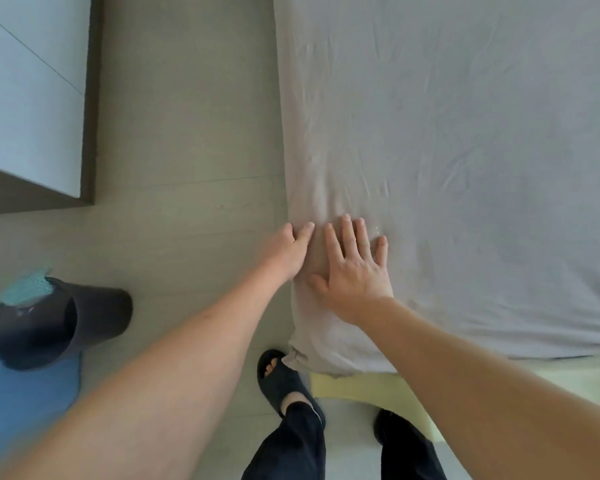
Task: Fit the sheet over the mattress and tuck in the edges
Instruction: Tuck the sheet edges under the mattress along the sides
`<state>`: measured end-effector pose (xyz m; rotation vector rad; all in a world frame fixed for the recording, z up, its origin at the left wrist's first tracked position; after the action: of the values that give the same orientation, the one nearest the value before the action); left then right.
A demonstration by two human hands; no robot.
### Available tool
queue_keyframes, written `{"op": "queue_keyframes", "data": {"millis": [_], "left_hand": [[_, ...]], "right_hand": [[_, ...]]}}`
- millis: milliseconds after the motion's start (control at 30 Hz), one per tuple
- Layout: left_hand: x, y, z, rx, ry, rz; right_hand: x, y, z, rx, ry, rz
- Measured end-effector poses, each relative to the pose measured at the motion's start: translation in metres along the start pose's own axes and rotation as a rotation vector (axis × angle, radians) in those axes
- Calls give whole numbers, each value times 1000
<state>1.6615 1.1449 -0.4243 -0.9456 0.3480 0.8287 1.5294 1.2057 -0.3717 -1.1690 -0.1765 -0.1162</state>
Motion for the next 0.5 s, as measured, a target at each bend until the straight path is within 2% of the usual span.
{"op": "queue_keyframes", "data": {"millis": [67, 200, 333, 433, 500], "left_hand": [[6, 2, 13, 32, 44, -96], [-1, -10, 19, -9, 157, -209], [-8, -24, 23, -57, 212, -419], [18, -47, 30, -164, 78, -402], [46, -49, 44, -155, -18, -298]], "right_hand": [[3, 9, 7, 58, 1, 14], [8, 8, 8, 87, 10, 44], [24, 14, 29, 119, -60, 36], [33, 7, 54, 51, -129, -48], [27, -1, 69, -23, -89, -106]]}}
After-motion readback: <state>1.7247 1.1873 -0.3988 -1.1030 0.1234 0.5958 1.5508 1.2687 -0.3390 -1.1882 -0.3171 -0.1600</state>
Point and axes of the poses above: each hand's wrist, its own z-axis away from the middle knuckle, its own y-axis out of the palm, x = y × z, the point moved 10 cm from there along -z, towards the middle knuckle, and after that the axes turned 5 degrees about -x, right-handed, at the moved point
